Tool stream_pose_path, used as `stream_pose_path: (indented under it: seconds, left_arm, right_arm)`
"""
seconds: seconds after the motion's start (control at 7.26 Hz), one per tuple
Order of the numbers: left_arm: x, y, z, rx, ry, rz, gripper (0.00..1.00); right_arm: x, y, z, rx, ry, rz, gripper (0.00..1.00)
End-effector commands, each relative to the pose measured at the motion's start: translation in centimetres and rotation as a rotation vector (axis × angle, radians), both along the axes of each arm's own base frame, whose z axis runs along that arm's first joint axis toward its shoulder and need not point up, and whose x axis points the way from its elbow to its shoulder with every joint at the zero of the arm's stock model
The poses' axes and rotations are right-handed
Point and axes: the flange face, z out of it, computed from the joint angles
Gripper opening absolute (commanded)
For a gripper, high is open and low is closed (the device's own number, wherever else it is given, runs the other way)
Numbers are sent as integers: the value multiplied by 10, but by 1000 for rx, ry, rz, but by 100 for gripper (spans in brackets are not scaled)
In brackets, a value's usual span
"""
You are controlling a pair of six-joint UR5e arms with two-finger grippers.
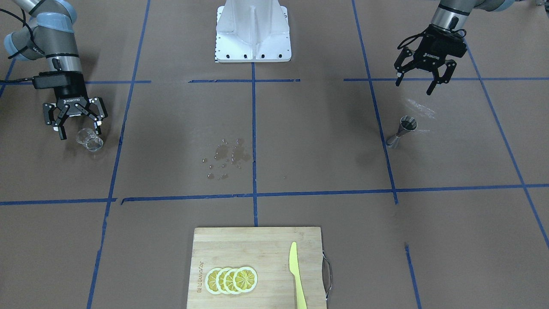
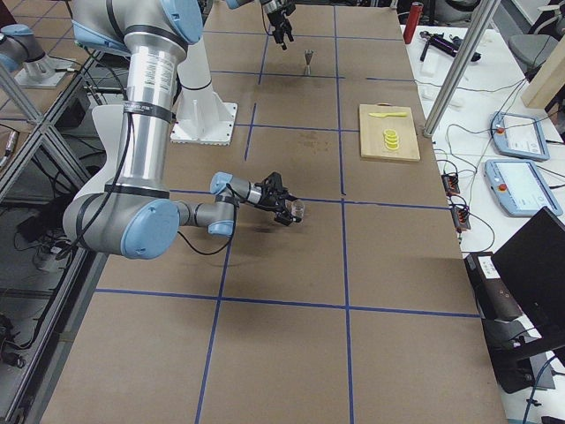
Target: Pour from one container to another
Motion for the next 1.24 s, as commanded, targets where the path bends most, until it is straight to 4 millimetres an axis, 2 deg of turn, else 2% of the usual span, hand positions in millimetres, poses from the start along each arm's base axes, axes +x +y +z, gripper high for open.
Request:
stream_pose_path:
  seconds: [0.0, 0.14, 0.28, 0.41, 0.55, 0.69, 0.96, 1.1]
  left_arm:
    - [-1, 0, -1, -1, 2, 3, 100]
    - [0, 1, 0, -6, 2, 12, 100]
    - [2, 5, -1, -22, 11, 46, 100]
    - [2, 6, 0, -31, 14, 62, 100]
    - [2, 9, -6, -42, 33, 92, 100]
    - [3, 13, -8, -62, 38, 129, 100]
    - [4, 20, -3, -159, 15, 234, 100]
    - [-6, 18, -3, -232, 21, 288, 100]
  right_arm:
    - [19, 16, -15, -63, -25, -126, 100]
    - [16, 22, -21, -106, -24, -182, 100]
    - [19, 32, -43, -176, 9, -270, 100]
    - [28, 46, -81, -259, 40, -363, 100]
    - [30, 54, -115, -336, 64, -433, 100]
    - [38, 55, -134, -430, 81, -490, 100]
    - [82, 54, -195, -668, 21, -607, 100]
    - [101, 49, -220, -749, -14, -656, 100]
